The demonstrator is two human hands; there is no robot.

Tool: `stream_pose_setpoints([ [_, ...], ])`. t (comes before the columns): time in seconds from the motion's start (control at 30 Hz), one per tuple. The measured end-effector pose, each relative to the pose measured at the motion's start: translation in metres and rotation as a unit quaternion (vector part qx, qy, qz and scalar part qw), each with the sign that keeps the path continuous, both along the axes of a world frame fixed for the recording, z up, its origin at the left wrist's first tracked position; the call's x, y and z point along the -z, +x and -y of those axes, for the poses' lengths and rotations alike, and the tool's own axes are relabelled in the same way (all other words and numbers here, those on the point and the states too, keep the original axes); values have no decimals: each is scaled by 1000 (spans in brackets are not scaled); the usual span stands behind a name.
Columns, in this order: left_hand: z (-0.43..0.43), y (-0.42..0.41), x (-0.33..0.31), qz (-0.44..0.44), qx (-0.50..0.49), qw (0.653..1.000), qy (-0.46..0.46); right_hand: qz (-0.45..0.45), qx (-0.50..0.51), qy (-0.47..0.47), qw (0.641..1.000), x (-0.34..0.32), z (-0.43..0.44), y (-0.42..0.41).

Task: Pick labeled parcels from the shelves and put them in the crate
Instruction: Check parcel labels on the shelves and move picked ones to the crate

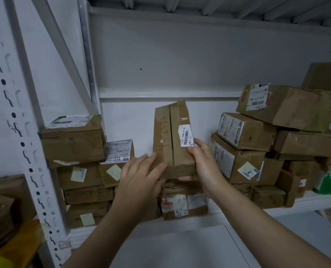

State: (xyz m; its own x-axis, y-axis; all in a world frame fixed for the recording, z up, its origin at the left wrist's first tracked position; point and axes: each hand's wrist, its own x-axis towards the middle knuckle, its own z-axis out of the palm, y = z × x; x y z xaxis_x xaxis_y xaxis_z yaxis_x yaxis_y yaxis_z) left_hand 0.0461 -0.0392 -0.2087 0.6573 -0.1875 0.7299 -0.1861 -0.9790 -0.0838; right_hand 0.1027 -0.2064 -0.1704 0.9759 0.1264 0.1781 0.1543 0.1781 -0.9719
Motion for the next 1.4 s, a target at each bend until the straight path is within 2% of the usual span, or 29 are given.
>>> stream_pose_setpoints([
  [0.07,-4,3,-2,-23,-28,999,9,-21,16,7,1000,7,-2,2],
  [0.23,-7,4,0,-33,10,999,4,-64,41,16,997,26,-6,10],
  [0.4,-9,4,10,-1,32,999,-24,10,7,-153,988,48,-9,11],
  [0.67,-5,0,11,11,12,999,-40,186,22,-162,969,57,-11,-2],
  [0.77,-5,4,12,-12,25,999,-38,179,-12,-192,965,62,-10,0],
  [0.87,-2,6,14,-14,51,998,-44,169,-40,-161,972,63,-9,1],
  [1.0,11,10,12,2,75,992,-98,205,37,-118,971,62,5,4],
  [1.13,33,19,11,-23,118,988,-102,269,138,-173,938,62,29,2],
  [1.27,45,23,22,-58,120,987,-93,244,120,-209,939,70,43,6],
  [1.4,41,17,27,-44,101,991,-73,224,104,-225,943,84,38,7],
])
